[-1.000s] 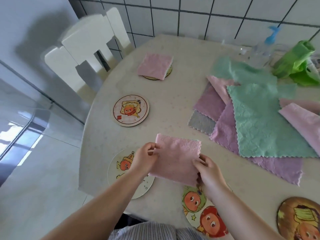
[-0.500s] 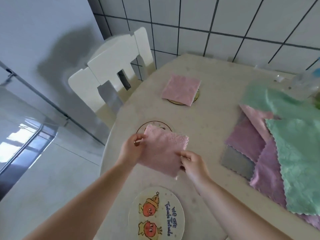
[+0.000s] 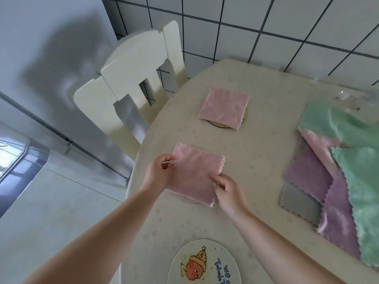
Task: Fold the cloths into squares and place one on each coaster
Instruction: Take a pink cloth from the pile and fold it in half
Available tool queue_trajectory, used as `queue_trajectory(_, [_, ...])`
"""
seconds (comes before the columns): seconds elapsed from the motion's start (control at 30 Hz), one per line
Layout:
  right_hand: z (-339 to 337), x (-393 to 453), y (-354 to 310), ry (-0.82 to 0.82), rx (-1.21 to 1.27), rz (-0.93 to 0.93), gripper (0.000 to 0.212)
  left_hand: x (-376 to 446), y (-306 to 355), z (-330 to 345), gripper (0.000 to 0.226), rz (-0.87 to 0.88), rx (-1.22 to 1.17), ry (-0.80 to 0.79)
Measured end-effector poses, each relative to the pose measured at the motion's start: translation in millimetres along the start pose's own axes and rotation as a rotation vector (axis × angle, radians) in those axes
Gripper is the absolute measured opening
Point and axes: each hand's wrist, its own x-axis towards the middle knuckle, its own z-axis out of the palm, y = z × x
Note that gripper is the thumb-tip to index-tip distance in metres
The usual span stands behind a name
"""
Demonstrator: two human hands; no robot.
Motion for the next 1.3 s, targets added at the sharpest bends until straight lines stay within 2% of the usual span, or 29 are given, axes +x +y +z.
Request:
queue_trajectory(0.07, [1.4, -1.9, 3.0, 0.012, -0.018, 0.000, 0.034, -2.5, -0.4, -0.9, 0.027, 0.096, 0.128, -0.022])
queue_trajectory(0.17, [5.2, -9.6, 4.2, 0.059, -0.088, -0.006, 0.038, -10.1, -2.3, -3.0, 0.038, 0.369, 0.404, 0.008])
queue_trajectory(0.2, [5.5, -13.4, 4.0, 0.093, -0.160, -0.046, 0.041, -12.5, -4.0, -2.3, 0.043, 0.477, 0.486, 0.001])
queue_trajectory(0.3, [11.5, -20.3, 5.8, 0.148, -0.588, -0.281, 0.054, -18.8, -14.8, 4.3, 0.044, 0.737, 0.747, -0.055])
queue_trajectory(0.37, [18.8, -17.2, 11.5, 0.114, -0.750, -0.380, 0.058, -20.6, -25.3, 9.4, 0.051, 0.762, 0.901, -0.122])
queue_trajectory(0.47, [22.2, -10.4, 19.8, 0.018, -0.841, -0.374, 0.056, -21.3, -37.2, 12.9, 0.065, 0.682, 1.022, -0.159])
queue_trajectory(0.7, [10.1, -5.7, 26.3, -0.101, -0.920, -0.342, 0.069, -20.9, -26.1, 16.4, 0.083, 0.527, 1.068, -0.255])
queue_trajectory(0.77, [3.8, -3.8, 17.7, -0.154, -0.878, -0.330, 0.063, -21.3, -18.6, 16.6, 0.083, 0.478, 1.082, -0.279])
queue_trajectory(0.87, [-13.5, -11.3, 4.5, -0.099, -0.728, -0.373, 0.065, -27.1, 1.2, 18.8, 0.062, 0.406, 0.935, -0.225])
queue_trajectory(0.97, [-34.9, -30.4, 8.6, 0.016, -0.540, -0.367, 0.063, -45.0, 16.6, 25.8, 0.029, 0.507, 0.604, -0.070])
queue_trajectory(1.13, [-68.9, -69.9, 43.4, 0.127, -0.456, -0.349, 0.059, -88.8, 31.8, 66.4, 0.020, 0.463, 0.368, -0.260])
queue_trajectory(1.3, [-115.6, -108.8, 88.0, 0.211, -0.416, -0.262, 0.059, -132.3, 36.8, 130.5, 0.017, 0.529, 0.367, -0.341])
